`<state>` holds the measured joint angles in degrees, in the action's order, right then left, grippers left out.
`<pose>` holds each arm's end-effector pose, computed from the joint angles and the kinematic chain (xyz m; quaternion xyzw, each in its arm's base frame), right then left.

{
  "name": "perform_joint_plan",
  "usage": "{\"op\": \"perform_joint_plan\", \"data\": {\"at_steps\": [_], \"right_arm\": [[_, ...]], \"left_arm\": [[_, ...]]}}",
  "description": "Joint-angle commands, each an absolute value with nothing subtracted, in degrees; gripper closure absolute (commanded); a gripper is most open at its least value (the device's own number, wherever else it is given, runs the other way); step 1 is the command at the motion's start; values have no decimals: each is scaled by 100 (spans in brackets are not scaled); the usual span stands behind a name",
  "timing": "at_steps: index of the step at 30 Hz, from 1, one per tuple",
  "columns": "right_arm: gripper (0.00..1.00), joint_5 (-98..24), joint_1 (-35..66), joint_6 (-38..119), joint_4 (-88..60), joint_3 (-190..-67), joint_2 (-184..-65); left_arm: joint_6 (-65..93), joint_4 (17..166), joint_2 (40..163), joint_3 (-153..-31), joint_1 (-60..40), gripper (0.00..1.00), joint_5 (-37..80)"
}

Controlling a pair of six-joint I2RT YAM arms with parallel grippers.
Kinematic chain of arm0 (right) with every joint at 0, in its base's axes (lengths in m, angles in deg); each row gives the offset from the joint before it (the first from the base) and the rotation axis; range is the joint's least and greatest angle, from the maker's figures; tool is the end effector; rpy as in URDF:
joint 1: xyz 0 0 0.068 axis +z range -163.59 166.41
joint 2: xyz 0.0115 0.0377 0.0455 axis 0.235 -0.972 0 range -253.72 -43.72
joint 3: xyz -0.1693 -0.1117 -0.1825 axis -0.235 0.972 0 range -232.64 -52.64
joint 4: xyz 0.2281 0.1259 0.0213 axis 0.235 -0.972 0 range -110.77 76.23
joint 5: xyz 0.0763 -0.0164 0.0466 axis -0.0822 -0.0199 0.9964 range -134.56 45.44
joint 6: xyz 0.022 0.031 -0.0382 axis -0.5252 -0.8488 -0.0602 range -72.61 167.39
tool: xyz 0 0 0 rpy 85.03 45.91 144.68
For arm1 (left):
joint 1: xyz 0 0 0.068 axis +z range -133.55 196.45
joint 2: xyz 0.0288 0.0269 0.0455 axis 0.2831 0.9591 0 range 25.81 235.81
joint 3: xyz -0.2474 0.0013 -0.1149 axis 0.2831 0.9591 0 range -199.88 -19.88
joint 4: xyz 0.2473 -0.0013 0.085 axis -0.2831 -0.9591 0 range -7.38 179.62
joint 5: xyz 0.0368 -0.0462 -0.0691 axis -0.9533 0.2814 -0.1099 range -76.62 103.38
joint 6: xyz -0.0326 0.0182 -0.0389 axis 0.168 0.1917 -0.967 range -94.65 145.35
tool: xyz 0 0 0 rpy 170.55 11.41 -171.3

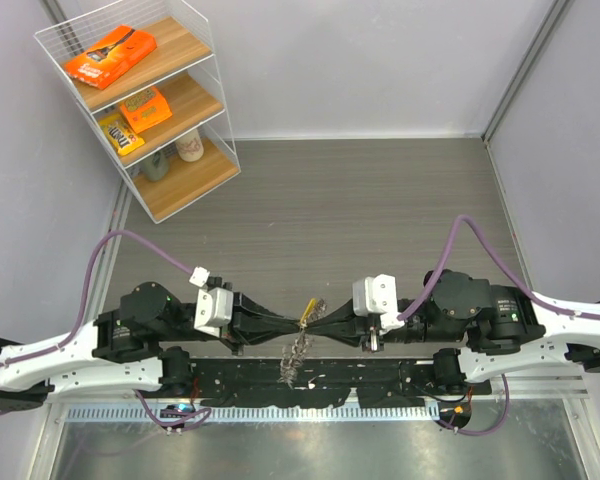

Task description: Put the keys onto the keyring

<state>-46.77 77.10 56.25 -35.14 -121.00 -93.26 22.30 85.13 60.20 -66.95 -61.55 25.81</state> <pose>-0.0008 0.1706 0.4453 -0.5431 0.4768 0.4421 0.5313 0.0208 -0.1344 0.3905 0.4609 0.4669 -0.5421 0.5251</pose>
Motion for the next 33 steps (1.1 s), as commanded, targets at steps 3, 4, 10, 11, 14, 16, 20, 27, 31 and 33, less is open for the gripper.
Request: {"op": "perform_joint_plan", "data": {"at_steps": [3, 4, 10, 11, 14, 16, 20, 27, 31, 33], "right_arm": [[94, -4570, 7755, 5644, -2609, -12023, -9232], [94, -4561, 7755, 5635, -2547, -11936, -9215], [94, -4666, 7755, 5688, -1686, -11443, -9022], [94, -4675, 7755, 5740, -1607, -11338, -9004], [94, -4702, 7746, 5942, -1064, -11092, -8881], [94, -4693, 7755, 6188, -746, -10890, -8802], [94, -4737, 7746, 6574, -228, -10582, -8723], [95, -4693, 7746, 6997, 907, -10072, -8757], [95, -4684, 7755, 7252, 1355, -9958, -8898], [94, -4693, 7746, 7445, 1566, -9923, -8968]], "left_arm": [[2166, 8778, 6009, -6831, -6151, 100, 2516], [2166, 8795, 6009, -6839, -6160, 100, 2507], [2149, 8883, 5991, -6804, -6151, 100, 2604], [2149, 8909, 5991, -6796, -6151, 100, 2630], [2140, 8927, 5973, -6787, -6151, 100, 2718], [2140, 8927, 5982, -6804, -6151, 100, 2710], [2114, 8927, 6026, -6822, -6160, 100, 2709], [2122, 8927, 6070, -6848, -6151, 100, 2736], [2131, 8927, 6044, -6839, -6151, 100, 2771], [2122, 9058, 6026, -6822, -6160, 100, 2797]]}}
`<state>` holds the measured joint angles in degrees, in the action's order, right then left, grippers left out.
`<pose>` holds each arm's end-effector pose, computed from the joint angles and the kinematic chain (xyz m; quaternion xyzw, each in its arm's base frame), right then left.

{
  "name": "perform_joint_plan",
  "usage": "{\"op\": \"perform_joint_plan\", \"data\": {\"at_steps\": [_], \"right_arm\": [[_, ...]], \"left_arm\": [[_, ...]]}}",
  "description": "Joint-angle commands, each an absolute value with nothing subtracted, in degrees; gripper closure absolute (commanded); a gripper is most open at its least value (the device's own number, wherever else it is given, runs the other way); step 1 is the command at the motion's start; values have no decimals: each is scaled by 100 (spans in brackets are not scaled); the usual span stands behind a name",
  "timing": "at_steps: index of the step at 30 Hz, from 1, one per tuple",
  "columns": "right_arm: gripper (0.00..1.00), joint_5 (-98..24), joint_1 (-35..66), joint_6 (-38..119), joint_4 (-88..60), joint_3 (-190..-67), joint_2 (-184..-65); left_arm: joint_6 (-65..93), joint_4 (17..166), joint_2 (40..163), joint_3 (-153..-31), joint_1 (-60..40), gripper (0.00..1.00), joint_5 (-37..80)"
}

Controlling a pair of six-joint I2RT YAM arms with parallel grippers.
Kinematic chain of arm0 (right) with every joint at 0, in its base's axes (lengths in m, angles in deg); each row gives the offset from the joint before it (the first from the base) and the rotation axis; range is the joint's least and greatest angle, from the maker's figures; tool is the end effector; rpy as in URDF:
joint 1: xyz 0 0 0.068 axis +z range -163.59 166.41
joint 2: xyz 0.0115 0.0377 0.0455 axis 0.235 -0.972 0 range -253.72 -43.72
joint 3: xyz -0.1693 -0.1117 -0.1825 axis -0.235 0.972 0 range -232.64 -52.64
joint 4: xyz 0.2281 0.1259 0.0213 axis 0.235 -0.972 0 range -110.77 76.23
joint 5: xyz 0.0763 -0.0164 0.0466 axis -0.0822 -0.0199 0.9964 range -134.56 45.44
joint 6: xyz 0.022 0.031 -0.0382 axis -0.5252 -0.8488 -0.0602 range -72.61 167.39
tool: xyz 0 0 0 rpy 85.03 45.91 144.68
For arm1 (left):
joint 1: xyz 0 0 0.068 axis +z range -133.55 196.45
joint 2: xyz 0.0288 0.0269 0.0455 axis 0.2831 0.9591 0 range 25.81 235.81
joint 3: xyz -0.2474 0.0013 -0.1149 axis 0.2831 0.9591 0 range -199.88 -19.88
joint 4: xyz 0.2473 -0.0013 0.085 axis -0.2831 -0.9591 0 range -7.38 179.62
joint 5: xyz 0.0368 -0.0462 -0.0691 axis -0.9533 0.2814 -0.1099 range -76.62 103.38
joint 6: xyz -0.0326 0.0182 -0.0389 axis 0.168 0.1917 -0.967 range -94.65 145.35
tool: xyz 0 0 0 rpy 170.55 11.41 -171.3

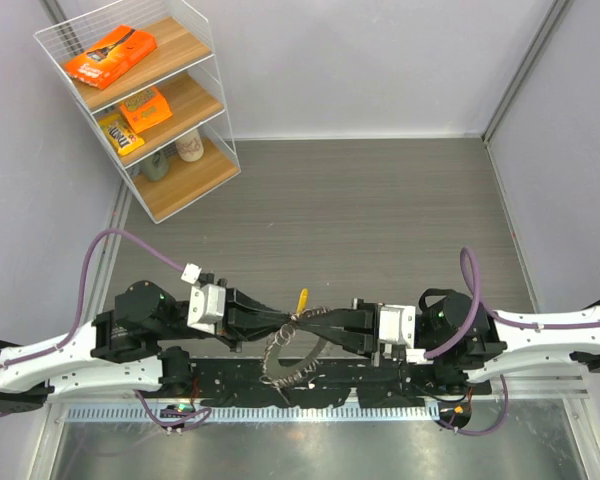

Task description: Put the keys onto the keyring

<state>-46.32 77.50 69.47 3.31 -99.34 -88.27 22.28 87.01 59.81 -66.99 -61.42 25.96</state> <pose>-0.0024 0.1778 0.4039 -0.4764 0.3293 0.4545 0.6768 0.0204 -0.1318 0.3950 0.4529 0.4538 -0.5493 0.5360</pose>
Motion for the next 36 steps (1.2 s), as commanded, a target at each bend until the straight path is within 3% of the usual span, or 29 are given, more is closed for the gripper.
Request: {"op": "perform_joint_plan", "data": {"at_steps": [1, 20, 25, 31, 33, 35, 36], "right_arm": [[95, -4710, 7755, 7489, 1602, -9905, -8986], [95, -5159, 7755, 9256, 3307, -9078, -9390], [95, -5009, 7755, 9168, 3132, -9123, -9338], [95, -4939, 7755, 8967, 3131, -9096, -9250], [95, -4930, 7755, 8888, 3140, -9061, -9258], [95, -4913, 7755, 8799, 3210, -9017, -9241], [94, -4913, 7746, 8747, 3263, -9000, -9232]], "left_arm": [[2122, 9094, 6009, -6813, -6151, 100, 2823], [1841, 9604, 5877, -6699, -6151, 100, 3720], [1823, 9604, 5798, -6672, -6151, 90, 3746], [1841, 9692, 5657, -6593, -6151, 60, 3738], [1876, 9683, 5639, -6576, -6160, 40, 3659], [1911, 9648, 5622, -6576, -6160, 7, 3589], [1929, 9613, 5613, -6584, -6160, 1, 3545]]}}
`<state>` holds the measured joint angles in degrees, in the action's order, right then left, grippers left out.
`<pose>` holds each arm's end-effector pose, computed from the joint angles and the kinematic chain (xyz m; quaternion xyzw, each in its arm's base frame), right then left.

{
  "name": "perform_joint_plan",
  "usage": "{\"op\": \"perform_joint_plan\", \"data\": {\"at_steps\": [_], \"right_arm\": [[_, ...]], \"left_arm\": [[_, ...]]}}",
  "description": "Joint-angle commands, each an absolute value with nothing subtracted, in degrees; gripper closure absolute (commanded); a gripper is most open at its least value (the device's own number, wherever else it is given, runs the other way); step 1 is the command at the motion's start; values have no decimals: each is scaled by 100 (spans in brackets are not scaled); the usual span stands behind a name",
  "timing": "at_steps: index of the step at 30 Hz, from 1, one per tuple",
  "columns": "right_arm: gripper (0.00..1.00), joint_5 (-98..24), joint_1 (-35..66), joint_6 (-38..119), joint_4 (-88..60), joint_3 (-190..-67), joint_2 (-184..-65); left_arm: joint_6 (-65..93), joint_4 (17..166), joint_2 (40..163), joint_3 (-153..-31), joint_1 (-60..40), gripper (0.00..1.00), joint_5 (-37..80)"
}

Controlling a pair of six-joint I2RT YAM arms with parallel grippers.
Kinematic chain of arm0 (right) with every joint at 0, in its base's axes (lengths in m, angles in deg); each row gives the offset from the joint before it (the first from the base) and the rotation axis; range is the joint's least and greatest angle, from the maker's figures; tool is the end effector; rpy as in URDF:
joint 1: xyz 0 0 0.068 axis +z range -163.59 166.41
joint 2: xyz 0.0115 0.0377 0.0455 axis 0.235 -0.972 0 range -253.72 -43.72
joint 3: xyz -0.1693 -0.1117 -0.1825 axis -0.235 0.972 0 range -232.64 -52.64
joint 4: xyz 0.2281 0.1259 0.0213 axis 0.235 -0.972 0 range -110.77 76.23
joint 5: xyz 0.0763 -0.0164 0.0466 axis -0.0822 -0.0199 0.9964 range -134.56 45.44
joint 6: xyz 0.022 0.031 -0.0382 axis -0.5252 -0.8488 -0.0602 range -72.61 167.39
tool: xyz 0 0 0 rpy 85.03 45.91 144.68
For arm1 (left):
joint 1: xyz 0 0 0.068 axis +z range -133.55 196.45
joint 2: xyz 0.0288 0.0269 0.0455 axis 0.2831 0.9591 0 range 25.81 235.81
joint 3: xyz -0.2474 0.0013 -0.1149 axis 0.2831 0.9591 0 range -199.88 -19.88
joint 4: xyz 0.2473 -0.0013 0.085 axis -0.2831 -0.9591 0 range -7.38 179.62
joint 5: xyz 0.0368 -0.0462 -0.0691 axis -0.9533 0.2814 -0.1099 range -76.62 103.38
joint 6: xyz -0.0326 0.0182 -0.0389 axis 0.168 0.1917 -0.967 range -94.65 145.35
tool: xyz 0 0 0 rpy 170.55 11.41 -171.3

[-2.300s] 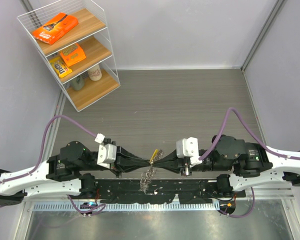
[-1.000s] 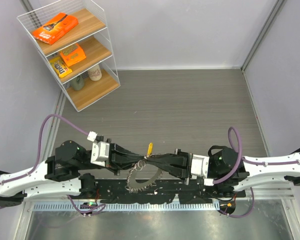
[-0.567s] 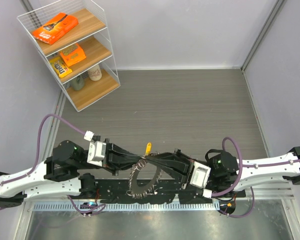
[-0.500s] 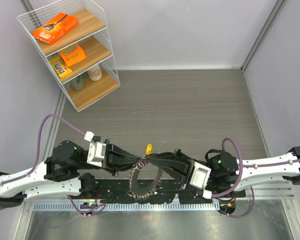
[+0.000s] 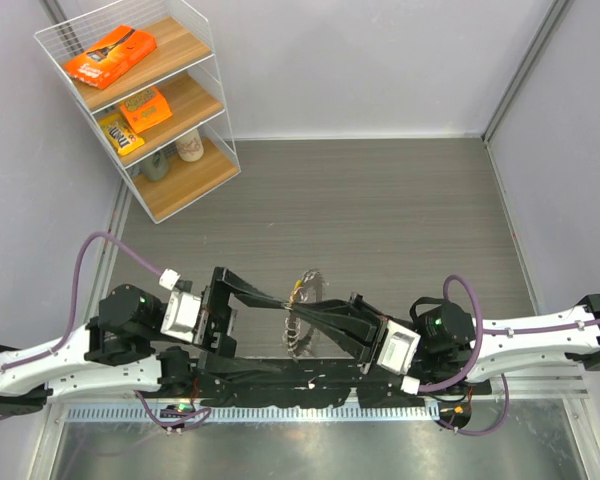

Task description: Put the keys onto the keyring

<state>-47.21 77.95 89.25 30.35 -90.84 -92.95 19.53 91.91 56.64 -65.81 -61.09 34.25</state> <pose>-0.0036 0.1912 0.3853 -0.4295 0.2071 0.3593 0.8022 0.0128 -0.1167 0.4027 0.4594 0.3865 -0.6071 0.5207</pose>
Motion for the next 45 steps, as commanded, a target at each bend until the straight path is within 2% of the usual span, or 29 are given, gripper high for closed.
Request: {"op": "perform_joint_plan", "data": {"at_steps": [1, 12, 28, 34, 37, 45], "right_arm": [[94, -4895, 7755, 8738, 3263, -8982, -9215], [95, -4623, 7755, 8404, 3202, -8938, -9048], [94, -4298, 7755, 7719, 3439, -8947, -8898], [94, -4219, 7755, 7349, 3913, -8903, -8986], [94, -4210, 7755, 7200, 4027, -8929, -9021], [94, -4174, 7755, 7094, 4054, -9026, -9074]], "left_arm": [[1955, 9587, 5604, -6585, -6160, 0, 3466], [2201, 9323, 5411, -6594, -6151, 0, 2666], [2166, 10051, 5481, -6479, -6160, 1, 3025], [2061, 10860, 5622, -6260, -6151, 7, 3193], [2008, 11159, 5674, -6224, -6160, 17, 3245], [1876, 11423, 5877, -6382, -6151, 19, 3439]]}}
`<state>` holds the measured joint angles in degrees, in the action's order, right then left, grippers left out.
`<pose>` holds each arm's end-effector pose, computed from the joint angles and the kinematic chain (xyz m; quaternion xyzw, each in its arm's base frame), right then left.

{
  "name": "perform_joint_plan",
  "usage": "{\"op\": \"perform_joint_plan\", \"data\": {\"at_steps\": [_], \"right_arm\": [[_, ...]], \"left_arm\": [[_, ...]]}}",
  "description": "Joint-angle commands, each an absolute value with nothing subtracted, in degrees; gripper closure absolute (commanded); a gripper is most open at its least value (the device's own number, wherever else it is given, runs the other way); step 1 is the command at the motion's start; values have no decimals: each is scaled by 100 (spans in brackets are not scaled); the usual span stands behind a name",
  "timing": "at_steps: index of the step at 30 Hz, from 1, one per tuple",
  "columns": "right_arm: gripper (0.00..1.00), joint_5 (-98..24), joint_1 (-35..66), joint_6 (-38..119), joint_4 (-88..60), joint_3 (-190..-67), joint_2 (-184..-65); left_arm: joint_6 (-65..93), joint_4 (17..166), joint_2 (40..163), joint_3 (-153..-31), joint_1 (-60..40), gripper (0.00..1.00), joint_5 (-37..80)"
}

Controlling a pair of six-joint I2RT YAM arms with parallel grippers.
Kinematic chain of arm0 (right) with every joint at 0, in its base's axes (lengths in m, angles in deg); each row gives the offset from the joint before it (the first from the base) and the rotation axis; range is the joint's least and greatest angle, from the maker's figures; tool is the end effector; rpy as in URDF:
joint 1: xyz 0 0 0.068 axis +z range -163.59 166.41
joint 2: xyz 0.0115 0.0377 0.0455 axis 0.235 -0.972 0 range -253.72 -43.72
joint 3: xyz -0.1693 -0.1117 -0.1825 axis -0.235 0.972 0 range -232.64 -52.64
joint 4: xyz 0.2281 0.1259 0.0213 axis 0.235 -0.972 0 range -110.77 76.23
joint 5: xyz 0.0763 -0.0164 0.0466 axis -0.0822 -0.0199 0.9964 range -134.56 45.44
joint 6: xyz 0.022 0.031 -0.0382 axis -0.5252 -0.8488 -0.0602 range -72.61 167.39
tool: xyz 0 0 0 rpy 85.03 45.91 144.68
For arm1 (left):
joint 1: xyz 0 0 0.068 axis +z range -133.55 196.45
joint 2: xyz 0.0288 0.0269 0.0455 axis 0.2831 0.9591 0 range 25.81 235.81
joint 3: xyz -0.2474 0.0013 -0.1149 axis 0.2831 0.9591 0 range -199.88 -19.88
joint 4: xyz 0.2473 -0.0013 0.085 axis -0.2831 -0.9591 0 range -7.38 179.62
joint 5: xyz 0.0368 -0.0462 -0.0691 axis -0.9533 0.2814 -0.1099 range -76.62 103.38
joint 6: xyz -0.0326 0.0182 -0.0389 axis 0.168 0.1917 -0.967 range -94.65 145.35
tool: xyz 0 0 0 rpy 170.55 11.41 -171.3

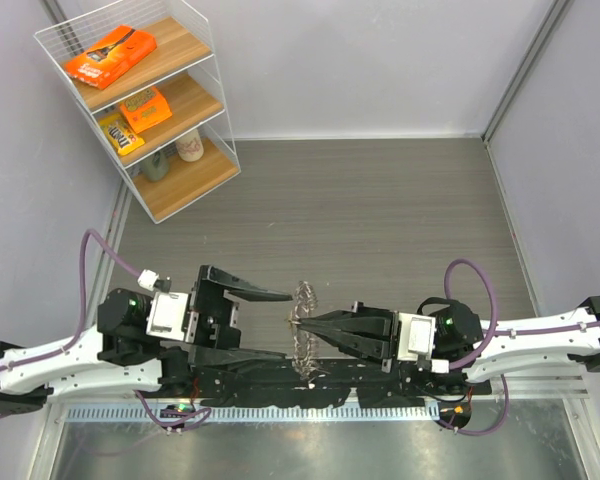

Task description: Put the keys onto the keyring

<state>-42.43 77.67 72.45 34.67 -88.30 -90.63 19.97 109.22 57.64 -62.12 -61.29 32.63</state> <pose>-0.0053 0.1788 0.3836 -0.3865 0.2204 0.4960 0.7457 0.0138 -0.1189 0.4099 0.4078 0.3124 -0.6290 0.5835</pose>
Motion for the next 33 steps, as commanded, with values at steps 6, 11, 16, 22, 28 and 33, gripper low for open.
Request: {"op": "perform_joint_plan", "data": {"at_steps": [6, 11, 16, 22, 28, 33], "right_arm": [[94, -4122, 7755, 7059, 4133, -9149, -9179], [94, -4104, 7755, 7068, 4195, -9237, -9267], [94, -4051, 7755, 7068, 4335, -9263, -9311], [94, -3937, 7746, 7068, 4397, -9395, -9425], [95, -3893, 7755, 7059, 4388, -9439, -9461], [95, -3902, 7755, 7050, 4423, -9386, -9469]], "left_arm": [[1744, 11678, 5991, -6365, -6151, 28, 3509], [1692, 11801, 6044, -6382, -6151, 38, 3579], [1648, 11810, 6070, -6426, -6160, 46, 3615], [1648, 11836, 6105, -6400, -6151, 46, 3606], [1648, 11880, 6070, -6391, -6151, 55, 3606], [1639, 11959, 6044, -6382, -6160, 59, 3615]]}}
